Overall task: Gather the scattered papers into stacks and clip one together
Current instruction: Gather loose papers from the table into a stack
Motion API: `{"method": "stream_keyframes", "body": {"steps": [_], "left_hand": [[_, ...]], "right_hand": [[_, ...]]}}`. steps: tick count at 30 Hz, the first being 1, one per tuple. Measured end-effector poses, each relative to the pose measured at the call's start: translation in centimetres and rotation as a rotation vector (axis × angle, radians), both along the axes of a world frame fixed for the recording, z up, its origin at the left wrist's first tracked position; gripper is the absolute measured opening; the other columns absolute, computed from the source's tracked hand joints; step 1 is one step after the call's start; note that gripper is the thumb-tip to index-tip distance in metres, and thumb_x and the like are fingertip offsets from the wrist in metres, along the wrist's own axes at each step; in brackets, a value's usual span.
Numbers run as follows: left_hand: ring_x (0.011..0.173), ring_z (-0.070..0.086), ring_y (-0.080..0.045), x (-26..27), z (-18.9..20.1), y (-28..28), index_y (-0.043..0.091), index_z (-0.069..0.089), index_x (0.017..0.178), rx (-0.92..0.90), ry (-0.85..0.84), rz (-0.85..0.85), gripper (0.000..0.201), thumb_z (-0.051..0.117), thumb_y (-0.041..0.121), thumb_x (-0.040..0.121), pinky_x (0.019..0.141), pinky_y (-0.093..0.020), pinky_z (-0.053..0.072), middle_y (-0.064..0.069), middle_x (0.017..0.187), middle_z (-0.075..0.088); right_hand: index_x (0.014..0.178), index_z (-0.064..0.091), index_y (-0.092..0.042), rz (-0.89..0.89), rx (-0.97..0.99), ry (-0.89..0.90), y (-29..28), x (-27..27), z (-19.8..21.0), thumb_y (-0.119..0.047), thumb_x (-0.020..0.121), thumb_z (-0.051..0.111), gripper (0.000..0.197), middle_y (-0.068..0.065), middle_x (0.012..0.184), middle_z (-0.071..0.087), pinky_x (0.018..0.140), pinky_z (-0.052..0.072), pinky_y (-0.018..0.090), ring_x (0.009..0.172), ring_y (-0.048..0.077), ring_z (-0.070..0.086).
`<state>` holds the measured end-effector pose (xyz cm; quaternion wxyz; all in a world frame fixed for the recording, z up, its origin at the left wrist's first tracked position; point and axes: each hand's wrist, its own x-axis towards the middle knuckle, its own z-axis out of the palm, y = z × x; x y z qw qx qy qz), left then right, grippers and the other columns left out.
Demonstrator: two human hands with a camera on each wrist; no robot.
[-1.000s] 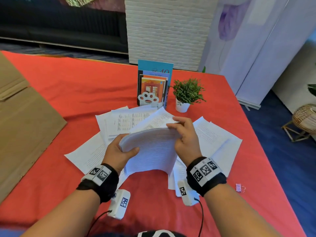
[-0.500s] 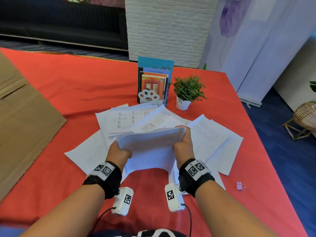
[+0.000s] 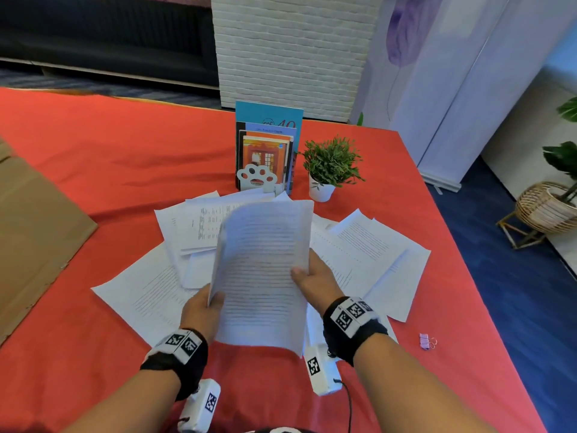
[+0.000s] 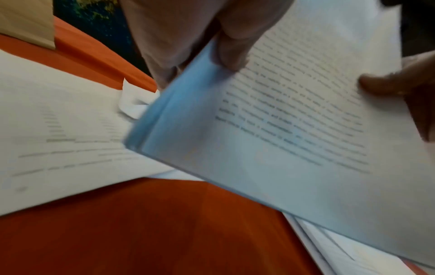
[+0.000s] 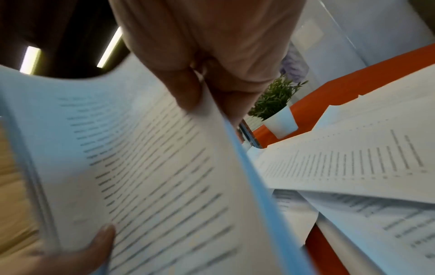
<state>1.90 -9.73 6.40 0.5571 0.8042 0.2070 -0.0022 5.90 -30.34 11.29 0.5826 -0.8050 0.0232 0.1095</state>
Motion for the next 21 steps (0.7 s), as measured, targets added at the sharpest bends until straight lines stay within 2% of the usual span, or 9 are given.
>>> {"method": "stream_keyframes", "body": {"steps": [2, 3, 5, 8, 11, 13, 15, 18, 21], "left_hand": [[0.094, 0.055, -0.02, 0.4, 0.6, 0.2, 0.022, 0.059, 0.106, 0.041, -0.029, 0.005, 0.018, 0.047, 0.014, 0.095, 0.084, -0.028, 0.039, -0.006, 0.102, 0.061], [0.091, 0.052, -0.02, 0.5, 0.8, 0.4, 0.022, 0.057, 0.101, 0.076, -0.025, 0.014, 0.015, 0.046, 0.014, 0.095, 0.081, -0.026, 0.037, -0.006, 0.1, 0.06], [0.09, 0.052, -0.023, 0.5, 0.7, 1.1, 0.014, 0.06, 0.106, 0.165, 0.009, 0.042, 0.019, 0.045, 0.016, 0.095, 0.079, -0.027, 0.035, -0.01, 0.1, 0.06], [0.103, 0.056, -0.034, 0.0, 0.0, 2.4, 0.007, 0.057, 0.118, 0.257, 0.095, 0.086, 0.029, 0.043, 0.017, 0.096, 0.08, -0.031, 0.035, -0.018, 0.113, 0.062], [0.11, 0.055, -0.037, -0.7, -0.5, 3.5, 0.004, 0.057, 0.119, 0.275, 0.143, 0.111, 0.03, 0.042, 0.016, 0.096, 0.085, -0.034, 0.037, -0.021, 0.119, 0.061], [0.11, 0.056, -0.037, -1.0, -1.0, 4.2, 0.003, 0.057, 0.117, 0.296, 0.158, 0.117, 0.029, 0.043, 0.015, 0.095, 0.09, -0.037, 0.04, -0.022, 0.119, 0.062], [0.113, 0.055, -0.037, -1.4, -1.4, 4.8, 0.0, 0.058, 0.117, 0.287, 0.16, 0.137, 0.028, 0.046, 0.012, 0.094, 0.092, -0.036, 0.039, -0.022, 0.121, 0.061], [0.109, 0.056, -0.034, -1.9, -1.8, 5.7, -0.001, 0.058, 0.116, 0.238, 0.151, 0.178, 0.027, 0.047, 0.009, 0.094, 0.089, -0.032, 0.036, -0.021, 0.119, 0.061], [0.095, 0.055, -0.027, -2.4, -2.3, 6.6, 0.002, 0.059, 0.113, 0.203, 0.155, 0.199, 0.024, 0.047, 0.01, 0.094, 0.086, -0.033, 0.039, -0.018, 0.11, 0.063]], "right_hand": [[0.118, 0.054, -0.023, -0.033, 0.005, 0.036, -1.5, 1.3, -1.0, -0.016, 0.09, 0.05, 0.029, 0.002, 0.103, 0.068, 0.08, 0.056, 0.038, 0.096, 0.022, 0.066], [0.117, 0.054, -0.02, -0.075, -0.017, 0.051, -2.7, 1.9, -2.0, -0.016, 0.09, 0.05, 0.027, 0.004, 0.099, 0.068, 0.076, 0.055, 0.037, 0.094, 0.024, 0.066], [0.124, 0.05, -0.019, -0.197, -0.208, 0.044, -6.2, 3.4, -5.0, -0.017, 0.092, 0.051, 0.033, 0.008, 0.111, 0.062, 0.087, 0.049, 0.036, 0.108, 0.028, 0.06], [0.141, 0.035, -0.025, -0.411, -0.546, 0.221, -12.6, 4.3, -9.7, -0.029, 0.089, 0.056, 0.057, 0.018, 0.147, 0.031, 0.107, 0.037, 0.045, 0.128, 0.038, 0.043], [0.148, 0.016, -0.035, -0.486, -0.675, 0.468, -16.7, 4.4, -12.7, -0.037, 0.089, 0.055, 0.071, 0.014, 0.158, 0.0, 0.112, 0.028, 0.049, 0.14, 0.042, 0.021], [0.149, 0.008, -0.037, -0.451, -0.709, 0.541, -17.3, 4.9, -13.9, -0.041, 0.088, 0.055, 0.077, 0.013, 0.159, -0.006, 0.116, 0.02, 0.049, 0.144, 0.04, 0.01], [0.148, 0.007, -0.041, -0.382, -0.768, 0.546, -16.2, 5.4, -14.0, -0.047, 0.086, 0.055, 0.078, 0.012, 0.159, -0.005, 0.116, 0.019, 0.046, 0.144, 0.038, 0.011], [0.144, 0.015, -0.049, -0.246, -0.847, 0.461, -13.0, 5.3, -13.6, -0.039, 0.087, 0.052, 0.069, 0.005, 0.159, -0.004, 0.111, 0.024, 0.047, 0.138, 0.036, 0.018], [0.139, 0.024, -0.054, -0.1, -0.888, 0.385, -9.1, 4.4, -13.7, -0.038, 0.09, 0.045, 0.056, -0.001, 0.159, -0.003, 0.113, 0.021, 0.05, 0.138, 0.032, 0.014]]}}
